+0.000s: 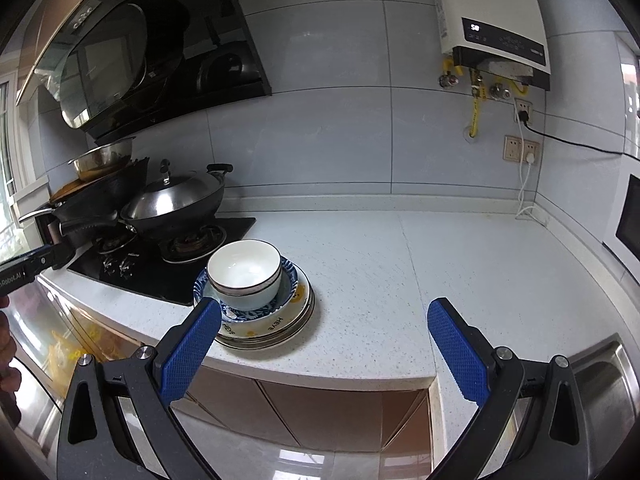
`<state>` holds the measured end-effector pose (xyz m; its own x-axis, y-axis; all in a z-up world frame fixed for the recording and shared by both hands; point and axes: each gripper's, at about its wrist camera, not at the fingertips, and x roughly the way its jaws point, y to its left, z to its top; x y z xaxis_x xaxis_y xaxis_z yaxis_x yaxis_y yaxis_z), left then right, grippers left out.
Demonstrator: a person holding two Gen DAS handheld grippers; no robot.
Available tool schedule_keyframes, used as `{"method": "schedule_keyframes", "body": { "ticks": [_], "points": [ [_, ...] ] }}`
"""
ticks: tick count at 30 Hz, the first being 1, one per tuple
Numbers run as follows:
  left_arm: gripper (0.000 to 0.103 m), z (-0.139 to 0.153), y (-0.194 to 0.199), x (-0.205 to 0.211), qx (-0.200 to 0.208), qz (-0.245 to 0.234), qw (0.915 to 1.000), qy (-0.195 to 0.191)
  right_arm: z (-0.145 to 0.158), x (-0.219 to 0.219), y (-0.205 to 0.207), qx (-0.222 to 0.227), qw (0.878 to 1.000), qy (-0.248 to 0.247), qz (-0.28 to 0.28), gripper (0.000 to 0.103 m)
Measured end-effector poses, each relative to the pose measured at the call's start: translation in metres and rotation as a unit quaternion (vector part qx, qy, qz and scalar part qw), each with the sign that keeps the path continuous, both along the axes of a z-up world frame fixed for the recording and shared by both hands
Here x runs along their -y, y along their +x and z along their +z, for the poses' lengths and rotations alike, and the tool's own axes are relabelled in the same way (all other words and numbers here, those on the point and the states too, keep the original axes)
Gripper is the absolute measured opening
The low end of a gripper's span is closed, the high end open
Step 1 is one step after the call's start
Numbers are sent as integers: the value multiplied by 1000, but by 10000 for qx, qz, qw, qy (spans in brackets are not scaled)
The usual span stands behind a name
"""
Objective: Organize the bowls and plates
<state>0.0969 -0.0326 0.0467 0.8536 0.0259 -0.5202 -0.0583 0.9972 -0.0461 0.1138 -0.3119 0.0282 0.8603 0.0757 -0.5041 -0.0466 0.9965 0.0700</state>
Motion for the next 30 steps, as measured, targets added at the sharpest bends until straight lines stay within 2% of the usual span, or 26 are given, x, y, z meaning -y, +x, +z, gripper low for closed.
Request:
{"method": "schedule_keyframes", "body": {
  "ticks": [6,18,30],
  "points": [
    [44,1,1,-5,-34,-92,9999,49,0,2,3,-177,9995,176,-182,102],
    [44,4,-16,-12,-31,-284,9996,69,-3,-4,-6,-438,9987,123,-238,102],
    [44,12,-33,-12,111,-288,9994,130,4,-2,-20,-379,9982,306,-355,102]
  ]
}}
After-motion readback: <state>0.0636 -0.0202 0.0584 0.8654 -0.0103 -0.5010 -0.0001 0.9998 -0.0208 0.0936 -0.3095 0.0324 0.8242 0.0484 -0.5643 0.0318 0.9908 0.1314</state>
